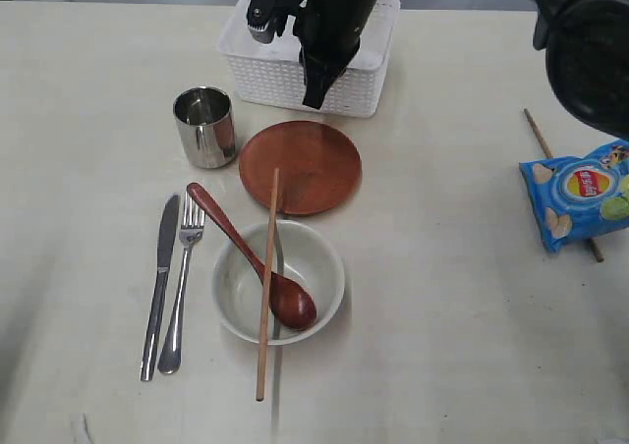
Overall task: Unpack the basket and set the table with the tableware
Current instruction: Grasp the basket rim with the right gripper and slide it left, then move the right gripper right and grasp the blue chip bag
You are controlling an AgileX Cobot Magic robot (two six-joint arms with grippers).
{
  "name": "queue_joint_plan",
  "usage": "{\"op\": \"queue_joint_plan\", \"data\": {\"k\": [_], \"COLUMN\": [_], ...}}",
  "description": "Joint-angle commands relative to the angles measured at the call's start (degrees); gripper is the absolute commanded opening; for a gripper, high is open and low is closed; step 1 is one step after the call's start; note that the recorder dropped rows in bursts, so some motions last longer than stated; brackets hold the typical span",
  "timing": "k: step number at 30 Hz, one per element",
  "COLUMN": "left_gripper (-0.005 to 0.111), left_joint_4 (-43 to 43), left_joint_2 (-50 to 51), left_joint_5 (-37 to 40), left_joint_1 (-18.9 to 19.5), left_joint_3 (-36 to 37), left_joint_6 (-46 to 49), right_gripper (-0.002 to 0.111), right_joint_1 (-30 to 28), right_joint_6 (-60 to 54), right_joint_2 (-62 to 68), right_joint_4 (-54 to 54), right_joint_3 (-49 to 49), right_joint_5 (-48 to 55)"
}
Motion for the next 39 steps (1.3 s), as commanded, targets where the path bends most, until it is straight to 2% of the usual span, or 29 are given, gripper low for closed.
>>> {"op": "queue_joint_plan", "data": {"k": [1,3,5,9,12,14,16,19,21,26,27,29,31,36,39], "left_gripper": [0.0,0.0,0.0,0.0,0.0,0.0,0.0,0.0,0.0,0.0,0.0,0.0,0.0,0.0,0.0], "left_joint_4": [-0.49,-0.49,-0.49,-0.49,-0.49,-0.49,-0.49,-0.49,-0.49,-0.49,-0.49,-0.49,-0.49,-0.49,-0.49], "left_joint_2": [-0.19,-0.19,-0.19,-0.19,-0.19,-0.19,-0.19,-0.19,-0.19,-0.19,-0.19,-0.19,-0.19,-0.19,-0.19], "left_joint_5": [-0.42,-0.42,-0.42,-0.42,-0.42,-0.42,-0.42,-0.42,-0.42,-0.42,-0.42,-0.42,-0.42,-0.42,-0.42], "left_joint_1": [0.14,0.14,0.14,0.14,0.14,0.14,0.14,0.14,0.14,0.14,0.14,0.14,0.14,0.14,0.14], "left_joint_3": [0.13,0.13,0.13,0.13,0.13,0.13,0.13,0.13,0.13,0.13,0.13,0.13,0.13,0.13,0.13], "left_joint_6": [-0.02,-0.02,-0.02,-0.02,-0.02,-0.02,-0.02,-0.02,-0.02,-0.02,-0.02,-0.02,-0.02,-0.02,-0.02], "right_gripper": [0.031,0.048,0.052,0.052,0.052,0.051,0.046,0.032,0.03,0.05,0.054,0.054,0.054,0.054,0.054], "right_joint_1": [0.28,0.28,0.41,0.41,-1.08,-3.13,-6.4,-12.54,-17.53,-29.4,-33.45,-38.95,-42.07,-42.95,-42.95], "right_joint_6": [-0.25,-0.25,0.68,10.99,22.69,25.98,28.09,30.76,33.24,40.34,42.83,43.61,43.84,43.77,44.07], "right_joint_2": [-0.93,-1.2,-2.01,-5.36,-8.49,-10.14,-11.96,-15.11,-17.09,-24.43,-27.61,-31.11,-33.46,-34.1,-34.1], "right_joint_4": [-0.85,-1.27,-1.43,-6.5,-14.54,-15.95,-12.98,-4.84,-0.48,2.54,2.38,2.38,3.26,4.04,3.82], "right_joint_3": [-0.14,-0.14,-0.14,-0.14,-0.14,-0.14,-0.02,1.28,3.21,12.69,16.93,24.69,31.83,44.29,48.88], "right_joint_5": [-0.74,-1.42,-1.8,-0.04,5.73,10.23,14.58,15.33,15.33,15.33,15.33,15.33,15.33,15.09,9.74]}}
